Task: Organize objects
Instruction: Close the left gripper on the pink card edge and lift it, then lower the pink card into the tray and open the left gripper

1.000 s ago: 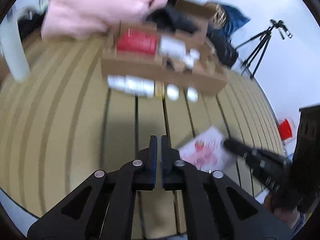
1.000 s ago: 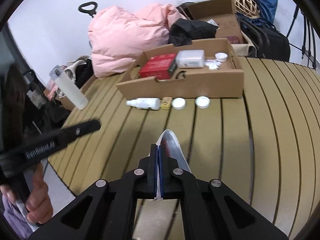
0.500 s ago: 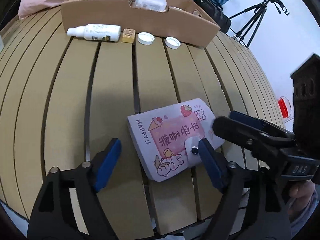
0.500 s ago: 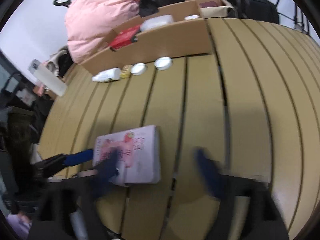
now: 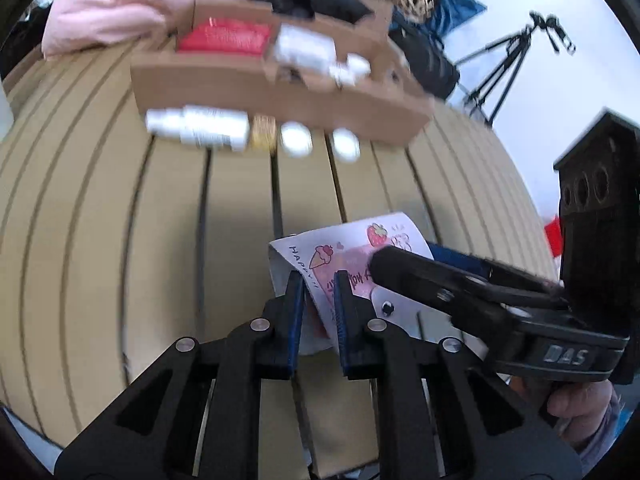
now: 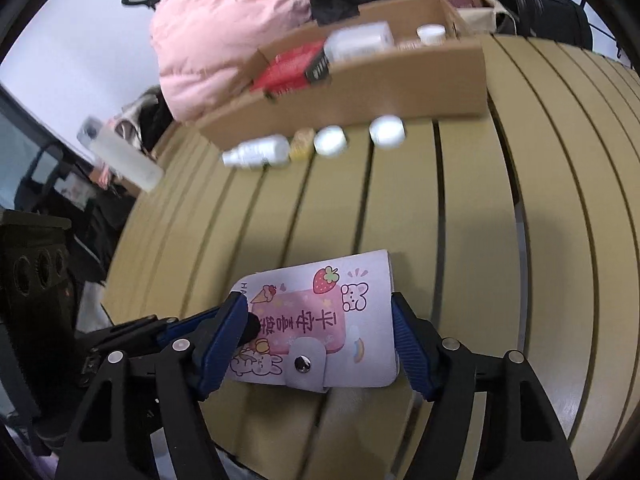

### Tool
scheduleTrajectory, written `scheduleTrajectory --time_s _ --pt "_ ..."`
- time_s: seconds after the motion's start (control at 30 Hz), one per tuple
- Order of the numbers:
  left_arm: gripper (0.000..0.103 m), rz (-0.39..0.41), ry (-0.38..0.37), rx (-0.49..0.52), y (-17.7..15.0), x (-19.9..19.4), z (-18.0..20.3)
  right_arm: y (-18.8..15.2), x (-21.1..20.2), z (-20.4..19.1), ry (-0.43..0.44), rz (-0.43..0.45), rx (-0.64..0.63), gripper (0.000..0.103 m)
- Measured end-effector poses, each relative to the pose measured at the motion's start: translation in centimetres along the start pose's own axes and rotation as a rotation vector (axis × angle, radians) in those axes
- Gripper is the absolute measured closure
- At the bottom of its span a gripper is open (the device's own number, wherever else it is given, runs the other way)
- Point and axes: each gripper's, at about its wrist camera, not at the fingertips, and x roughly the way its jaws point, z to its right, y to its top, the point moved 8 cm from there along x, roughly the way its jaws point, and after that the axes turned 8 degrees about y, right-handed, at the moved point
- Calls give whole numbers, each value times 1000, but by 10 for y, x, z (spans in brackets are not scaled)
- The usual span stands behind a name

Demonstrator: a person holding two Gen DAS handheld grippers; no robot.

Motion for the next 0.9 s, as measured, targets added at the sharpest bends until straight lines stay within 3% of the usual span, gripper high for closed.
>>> scheduleTrajectory --time_s 0.1,0.23,0.37,0.47,0.57,0.6,0.63,0.67,0.7,0.8,0.9 --pt "92 61 -48 -48 57 -18 -15 35 -8 -14 50 31 5 32" --pt "92 136 -22 -46 132 -32 -28 96 -9 -41 78 82 -49 33" --pt "92 96 70 -60 189 -7 -54 160 9 -53 138 101 -28 34" --pt "90 50 138 -55 204 28 -80 192 41 -50 134 62 -3 34" --pt "55 -7 289 -59 209 69 -116 211 78 -37 79 36 0 34" --pt "55 19 276 -42 209 69 -118 214 96 -27 51 -2 8 34" --pt "46 38 273 -26 209 65 -116 213 107 -19 18 -35 8 31" --pt "31 47 290 -20 206 58 -115 211 116 -6 -58 -67 9 28" --pt "20 66 278 -11 205 52 -112 211 118 4 -124 -69 -4 18" --pt "8 153 276 66 205 30 -97 219 92 12 -171 46 -61 15" --pt "5 202 324 140 200 10 -88 217 64 19 -245 70 -99 15"
